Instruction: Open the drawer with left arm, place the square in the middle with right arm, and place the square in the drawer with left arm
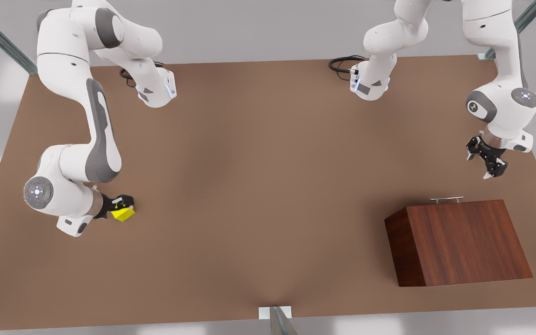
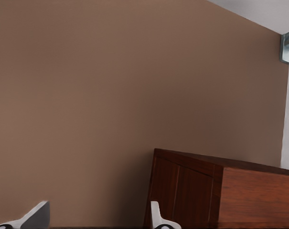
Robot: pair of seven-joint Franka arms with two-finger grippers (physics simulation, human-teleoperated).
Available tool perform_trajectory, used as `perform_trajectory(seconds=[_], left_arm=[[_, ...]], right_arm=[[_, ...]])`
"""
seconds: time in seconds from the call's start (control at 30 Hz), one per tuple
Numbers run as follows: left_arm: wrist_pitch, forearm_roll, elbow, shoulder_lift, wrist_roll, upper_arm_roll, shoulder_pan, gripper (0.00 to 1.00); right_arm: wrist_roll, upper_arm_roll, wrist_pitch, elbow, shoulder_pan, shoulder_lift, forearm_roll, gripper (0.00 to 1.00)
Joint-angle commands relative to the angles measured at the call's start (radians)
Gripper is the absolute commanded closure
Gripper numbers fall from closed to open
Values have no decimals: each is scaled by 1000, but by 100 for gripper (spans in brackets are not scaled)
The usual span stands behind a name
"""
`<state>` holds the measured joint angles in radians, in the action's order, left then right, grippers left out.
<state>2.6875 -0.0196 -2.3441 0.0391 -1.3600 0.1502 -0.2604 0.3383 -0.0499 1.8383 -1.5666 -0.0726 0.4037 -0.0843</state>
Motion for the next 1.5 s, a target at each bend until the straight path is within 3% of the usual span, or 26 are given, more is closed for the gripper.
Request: perform_trajectory(seconds=[0.0, 0.33, 1.03, 1.2, 1.47], left_arm=[[0, -28, 0, 2, -1, 0, 259, 0], [64, -48, 6, 44, -2, 0, 259, 0], [135, -69, 45, 143, 1, 0, 202, 0], [133, -72, 45, 150, 1, 0, 201, 0], [120, -72, 42, 151, -1, 0, 194, 0]], right_arm=[[1, -1, 1, -9, 0, -2, 0, 0], [136, -7, 162, -208, 14, -13, 51, 0], [192, -7, 240, -274, 92, 43, 38, 0], [383, -7, 277, -293, 123, 70, 37, 0], [429, -5, 341, -317, 126, 104, 38, 0]])
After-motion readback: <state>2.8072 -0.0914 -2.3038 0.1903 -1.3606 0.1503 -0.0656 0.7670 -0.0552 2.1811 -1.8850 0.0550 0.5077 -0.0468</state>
